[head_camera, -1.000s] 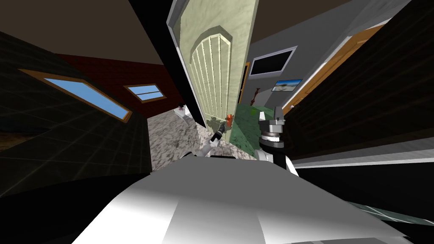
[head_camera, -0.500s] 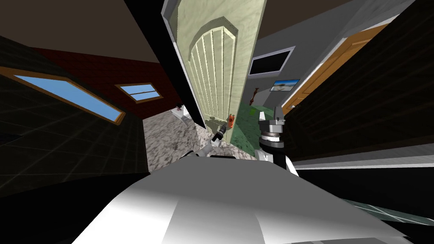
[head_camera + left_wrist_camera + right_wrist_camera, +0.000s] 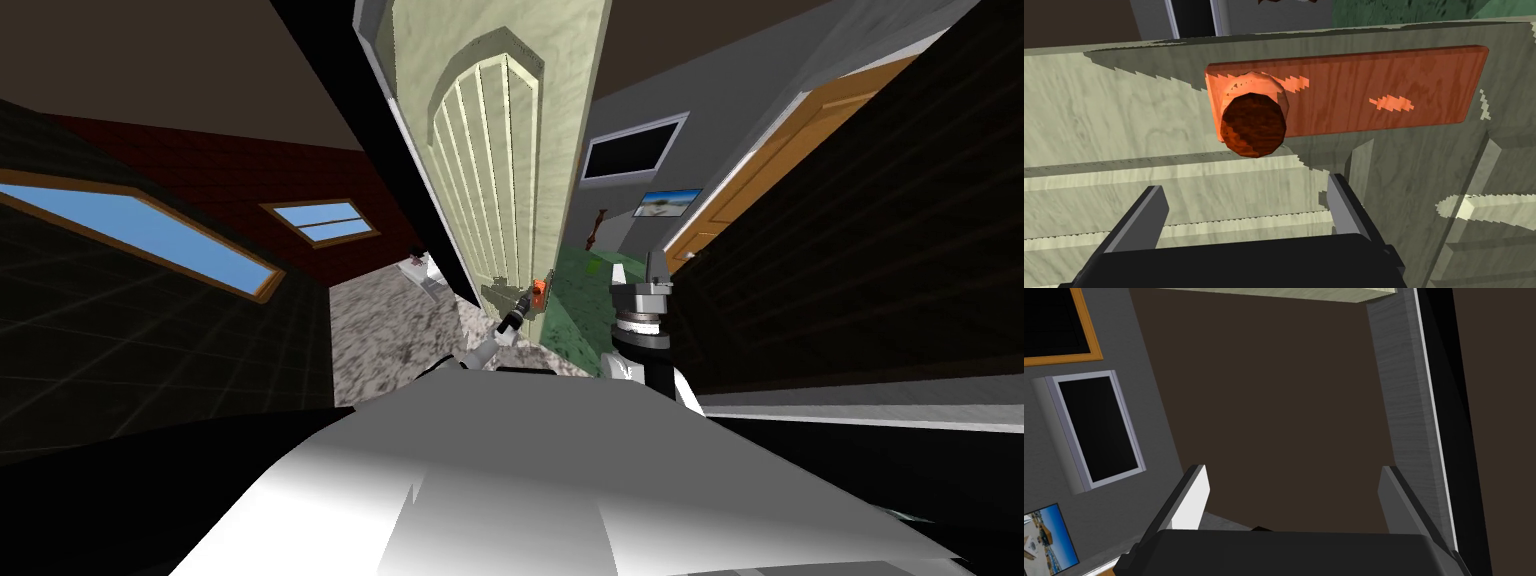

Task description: Push the door open

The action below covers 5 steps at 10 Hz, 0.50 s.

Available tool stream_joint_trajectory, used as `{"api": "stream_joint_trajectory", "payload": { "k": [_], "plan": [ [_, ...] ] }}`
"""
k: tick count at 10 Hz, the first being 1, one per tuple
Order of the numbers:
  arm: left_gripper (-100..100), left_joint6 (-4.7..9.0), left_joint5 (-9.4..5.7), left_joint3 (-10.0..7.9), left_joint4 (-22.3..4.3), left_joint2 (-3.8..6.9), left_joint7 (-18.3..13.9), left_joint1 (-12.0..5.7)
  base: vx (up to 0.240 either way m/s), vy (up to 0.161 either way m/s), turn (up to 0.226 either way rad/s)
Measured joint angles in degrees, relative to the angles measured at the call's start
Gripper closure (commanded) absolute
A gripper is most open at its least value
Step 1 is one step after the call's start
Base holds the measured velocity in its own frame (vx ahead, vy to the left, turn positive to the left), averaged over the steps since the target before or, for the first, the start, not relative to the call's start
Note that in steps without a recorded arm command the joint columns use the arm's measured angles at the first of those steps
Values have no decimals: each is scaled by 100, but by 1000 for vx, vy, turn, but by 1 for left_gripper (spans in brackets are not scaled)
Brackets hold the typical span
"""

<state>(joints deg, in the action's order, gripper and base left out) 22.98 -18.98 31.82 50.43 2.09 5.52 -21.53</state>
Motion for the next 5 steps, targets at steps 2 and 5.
{"api": "stream_joint_trajectory", "payload": {
  "k": [2, 5],
  "plan": [
    [-100, 23, 11, -38, -43, -58, 5, -4, 187, -101, -25],
    [100, 24, 16, -64, -30, -125, 15, -6, 18, -8, -4]
  ]
}}
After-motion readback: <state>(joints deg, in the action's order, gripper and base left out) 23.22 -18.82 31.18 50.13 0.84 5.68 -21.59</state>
